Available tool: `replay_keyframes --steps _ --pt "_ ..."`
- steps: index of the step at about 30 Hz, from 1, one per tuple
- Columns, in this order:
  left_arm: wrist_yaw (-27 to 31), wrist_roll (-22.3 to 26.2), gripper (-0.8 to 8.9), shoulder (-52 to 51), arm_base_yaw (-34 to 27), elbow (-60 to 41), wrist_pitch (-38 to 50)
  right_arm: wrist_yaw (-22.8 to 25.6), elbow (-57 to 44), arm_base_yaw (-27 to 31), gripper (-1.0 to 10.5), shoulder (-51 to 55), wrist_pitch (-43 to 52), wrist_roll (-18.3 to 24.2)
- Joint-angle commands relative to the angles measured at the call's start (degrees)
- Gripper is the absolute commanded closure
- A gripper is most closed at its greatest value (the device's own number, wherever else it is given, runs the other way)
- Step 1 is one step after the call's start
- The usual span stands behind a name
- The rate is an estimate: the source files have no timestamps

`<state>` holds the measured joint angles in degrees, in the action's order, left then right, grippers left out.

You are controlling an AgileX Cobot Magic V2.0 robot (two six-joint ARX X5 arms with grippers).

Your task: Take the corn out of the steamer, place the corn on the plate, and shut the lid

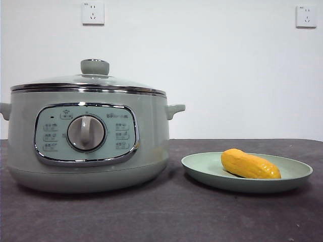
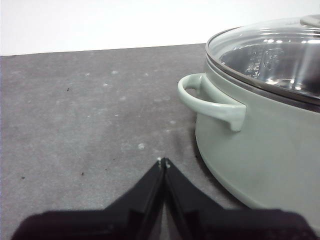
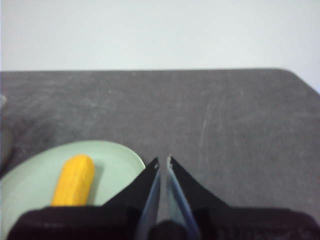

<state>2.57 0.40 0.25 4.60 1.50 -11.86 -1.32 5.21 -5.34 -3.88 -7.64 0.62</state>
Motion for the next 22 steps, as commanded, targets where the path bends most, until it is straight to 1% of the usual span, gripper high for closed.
replay_keyframes --steps 1,7,13,22 --pt "0.2 -0.3 8.17 -0.2 -0.2 -0.7 0.0 0.0 -2.1 0.1 9.2 1.3 0.6 -0.8" --pt "0.2 -0.3 8.17 -0.2 -0.2 -0.7 0.0 0.1 -4.4 0.1 9.2 3.1 -0.7 -1.4" --pt "0.2 -0.3 8.17 -0.2 -0.2 -0.7 0.0 0.2 -4.9 0.1 9.2 3.8 -2.7 -4.0" --pt "0.2 -0.3 8.17 -0.2 -0.2 -0.7 0.0 0.1 -4.9 0.1 9.2 3.8 -2.7 -4.0"
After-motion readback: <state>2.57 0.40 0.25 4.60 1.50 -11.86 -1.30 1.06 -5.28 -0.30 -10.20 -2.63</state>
